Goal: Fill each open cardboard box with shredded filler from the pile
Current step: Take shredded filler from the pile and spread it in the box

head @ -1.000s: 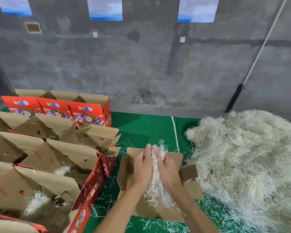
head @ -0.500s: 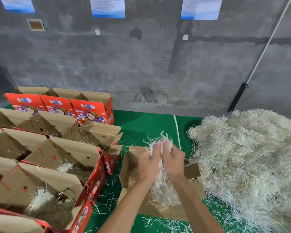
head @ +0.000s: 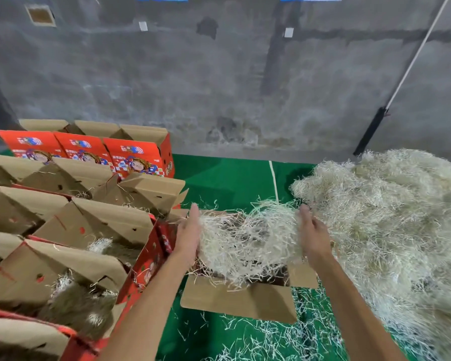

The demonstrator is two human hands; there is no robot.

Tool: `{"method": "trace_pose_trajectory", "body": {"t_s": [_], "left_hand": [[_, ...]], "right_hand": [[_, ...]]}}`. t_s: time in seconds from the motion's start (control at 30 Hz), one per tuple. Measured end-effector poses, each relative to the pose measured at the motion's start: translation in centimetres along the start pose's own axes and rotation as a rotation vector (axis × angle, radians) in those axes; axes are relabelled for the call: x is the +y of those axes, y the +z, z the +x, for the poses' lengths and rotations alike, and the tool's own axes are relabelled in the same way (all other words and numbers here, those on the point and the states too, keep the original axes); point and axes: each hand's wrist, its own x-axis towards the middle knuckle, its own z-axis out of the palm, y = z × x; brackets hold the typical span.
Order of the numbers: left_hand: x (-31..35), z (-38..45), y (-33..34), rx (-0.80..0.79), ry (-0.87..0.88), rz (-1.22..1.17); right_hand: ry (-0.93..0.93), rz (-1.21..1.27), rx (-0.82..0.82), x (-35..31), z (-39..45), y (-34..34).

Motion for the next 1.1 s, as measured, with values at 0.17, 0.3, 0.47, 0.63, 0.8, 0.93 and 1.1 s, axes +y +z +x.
{"method": "trace_pose_trajectory", "body": {"t_s": [0.17,0.3,0.47,0.63,0.8,0.93,1.1], "left_hand": [[-3.5,-0.6,1.3,-0.196,0.159,0.45],[-4.4,-0.7,1.3,-0.078,0.397,0.801],[-5.5,0.1,2.3,-0.147,0.469,1.055],[-7.1,2.9,3.7,-0.397,0.297,1.227],[-9.1,7.1,5.3,-0.721,0.065,1.352],[-11.8,9.7,6.3,-0.836,0.006,1.531],[-14.3,10.8,7.4,-0.875,0.061,1.684]], "right_hand": [[-0.105,-0.564,-0.452,2.0,-0.9,1.5],[-0.251,-0.72,-0.277,3.0,-1.1,2.4],[-0.292,-0.747,-0.546,4.1,-0.9,5.9],[-0.23,-1.044,-0.708,7.0,0.8,8.8],[-0.063,-1.267,-0.775,11.1,3.3,10.7],[-0.031,-1.325,-0.867,13.9,4.6,11.2],[-0.02,-1.53,-1.037,15.4,4.9,12.8]]}}
